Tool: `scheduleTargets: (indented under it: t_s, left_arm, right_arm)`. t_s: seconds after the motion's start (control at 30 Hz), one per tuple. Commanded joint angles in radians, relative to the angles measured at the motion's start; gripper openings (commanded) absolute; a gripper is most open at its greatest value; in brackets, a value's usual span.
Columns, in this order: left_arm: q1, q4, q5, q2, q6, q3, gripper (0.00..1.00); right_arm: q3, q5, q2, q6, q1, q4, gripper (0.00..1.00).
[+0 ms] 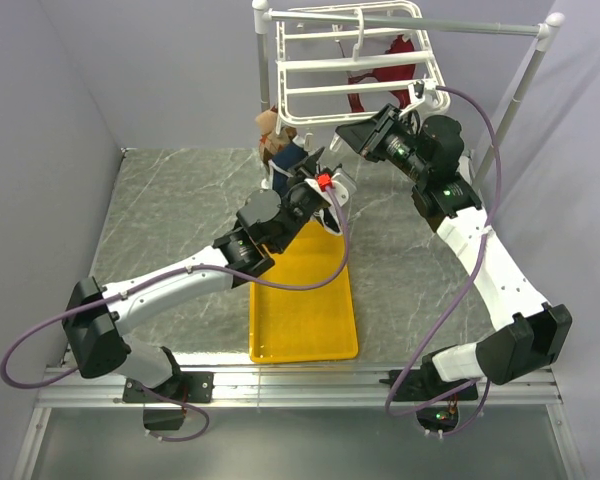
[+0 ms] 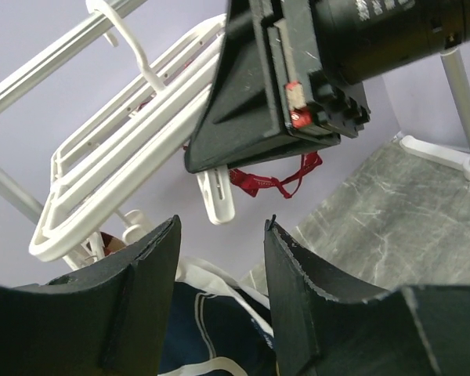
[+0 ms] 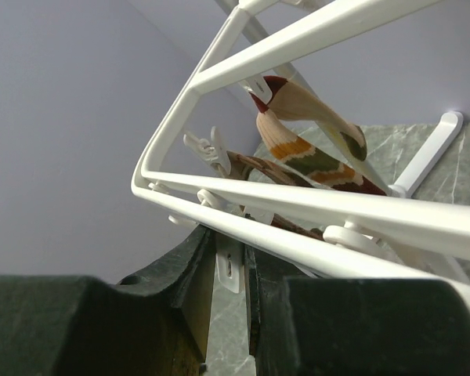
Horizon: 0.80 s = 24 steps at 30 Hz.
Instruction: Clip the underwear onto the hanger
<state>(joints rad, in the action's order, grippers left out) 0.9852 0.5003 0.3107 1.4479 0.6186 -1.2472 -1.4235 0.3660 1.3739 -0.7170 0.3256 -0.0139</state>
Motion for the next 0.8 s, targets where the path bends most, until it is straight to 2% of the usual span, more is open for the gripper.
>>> scheduleTargets:
  t_s: [0.0, 0.5, 0.7, 0.77]
  left_arm:
    - [0.001, 0.052, -0.021, 0.019, 0.029, -0.024, 0.53]
    - [-0.056, 0.05, -0.036, 0.135, 0.017, -0.147, 0.5]
    - [-0.069, 0.03, -0.044, 0.154, 0.0, -0.179, 0.36]
    - [-0.072, 0.023, -0.042, 0.164, -0.003, -0.185, 0.28]
  right_arm:
    - [-0.069, -0.038, 0.002, -0.012, 0.009, 0.0, 0.05]
    - [-0.095, -0.059, 0.002, 0.019, 0.02, 0.046, 0.05]
    - [-0.106, -0.068, 0.002, 0.034, 0.029, 0.06, 0.05]
    - [-0.106, -0.07, 0.004, 0.031, 0.027, 0.058, 0.05]
